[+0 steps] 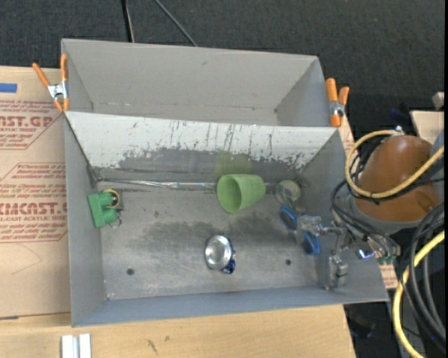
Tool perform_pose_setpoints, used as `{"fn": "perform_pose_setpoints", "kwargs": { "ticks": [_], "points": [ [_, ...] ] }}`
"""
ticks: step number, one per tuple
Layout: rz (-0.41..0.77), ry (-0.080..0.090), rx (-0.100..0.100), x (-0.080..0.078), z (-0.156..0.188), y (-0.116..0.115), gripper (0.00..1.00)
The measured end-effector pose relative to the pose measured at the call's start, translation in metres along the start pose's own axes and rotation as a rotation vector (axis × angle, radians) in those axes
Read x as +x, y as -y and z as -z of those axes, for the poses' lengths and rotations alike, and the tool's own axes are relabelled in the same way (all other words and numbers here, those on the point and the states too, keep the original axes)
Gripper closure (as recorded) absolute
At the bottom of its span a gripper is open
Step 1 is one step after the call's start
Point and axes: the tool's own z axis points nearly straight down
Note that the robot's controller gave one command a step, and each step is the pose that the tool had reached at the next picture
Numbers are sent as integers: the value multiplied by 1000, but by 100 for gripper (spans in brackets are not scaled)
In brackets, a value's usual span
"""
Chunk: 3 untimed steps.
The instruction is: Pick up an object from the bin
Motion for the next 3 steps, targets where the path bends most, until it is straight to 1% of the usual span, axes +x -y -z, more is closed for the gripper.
{"fn": "perform_pose_setpoints", "kwargs": {
  "ticks": [1, 2, 3],
  "points": [
    [-36, 0, -6, -73, -10, 23, 0],
    [45, 6, 1, -100, -5, 33, 0],
    [-184, 6, -1, -85, -20, 29, 0]
  ]
}}
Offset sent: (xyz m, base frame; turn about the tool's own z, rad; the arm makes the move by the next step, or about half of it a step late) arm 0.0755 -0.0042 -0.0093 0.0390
